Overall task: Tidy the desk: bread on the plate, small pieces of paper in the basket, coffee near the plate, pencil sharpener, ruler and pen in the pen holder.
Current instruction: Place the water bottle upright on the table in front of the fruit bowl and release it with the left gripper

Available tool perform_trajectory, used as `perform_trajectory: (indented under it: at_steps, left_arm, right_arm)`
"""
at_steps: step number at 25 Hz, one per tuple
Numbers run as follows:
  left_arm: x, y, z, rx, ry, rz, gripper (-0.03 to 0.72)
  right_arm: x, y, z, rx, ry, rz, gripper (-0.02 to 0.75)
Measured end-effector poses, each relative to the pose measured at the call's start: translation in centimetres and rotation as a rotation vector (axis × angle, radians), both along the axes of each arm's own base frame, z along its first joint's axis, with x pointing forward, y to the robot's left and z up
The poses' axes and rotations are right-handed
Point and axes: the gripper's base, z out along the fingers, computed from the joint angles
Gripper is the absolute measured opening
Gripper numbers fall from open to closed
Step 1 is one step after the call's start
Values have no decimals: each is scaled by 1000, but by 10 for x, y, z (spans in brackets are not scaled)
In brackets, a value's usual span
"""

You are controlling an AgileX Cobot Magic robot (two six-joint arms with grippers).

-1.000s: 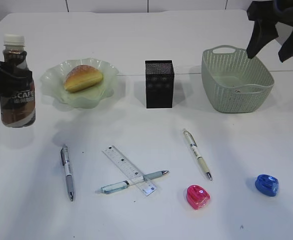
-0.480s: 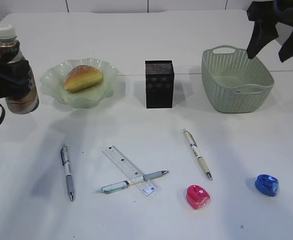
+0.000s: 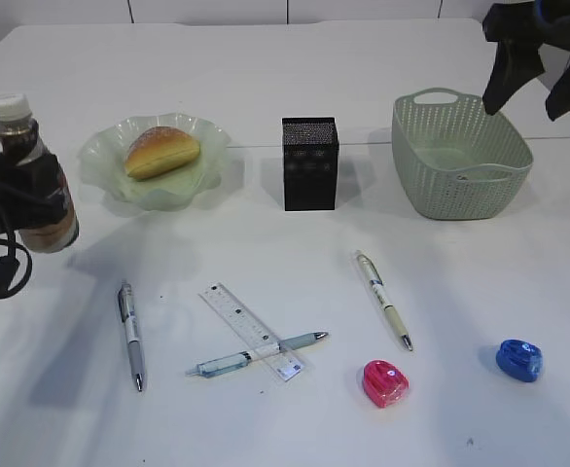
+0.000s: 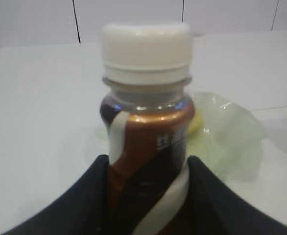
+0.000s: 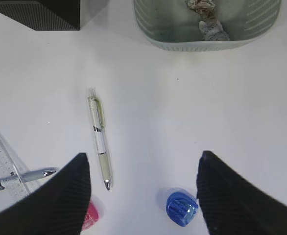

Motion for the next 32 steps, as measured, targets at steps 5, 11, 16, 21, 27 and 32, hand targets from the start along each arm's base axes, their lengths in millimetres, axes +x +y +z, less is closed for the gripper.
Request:
perform_trajectory:
  at_steps: [5, 11, 16, 21, 27, 32]
  left_arm:
    - [2, 0, -21, 10, 68, 0, 310]
    - [2, 0, -32, 16, 102, -2, 311]
    - [11, -3, -34, 20, 93, -14, 312]
    - [24, -8, -33, 27, 63, -47, 312]
    - [39, -10, -46, 29, 74, -48, 314]
    - [48, -12, -53, 28, 64, -48, 315]
  right_arm:
    - [0, -1, 0, -11, -1, 0, 530]
    - [0, -2, 0, -20, -1, -1, 530]
    - [0, -2, 0, -22, -1, -1, 530]
    - [0, -2, 0, -24, -1, -1, 530]
    - [0, -2, 0, -24, -1, -1, 530]
    - [0, -2, 0, -24, -1, -1, 530]
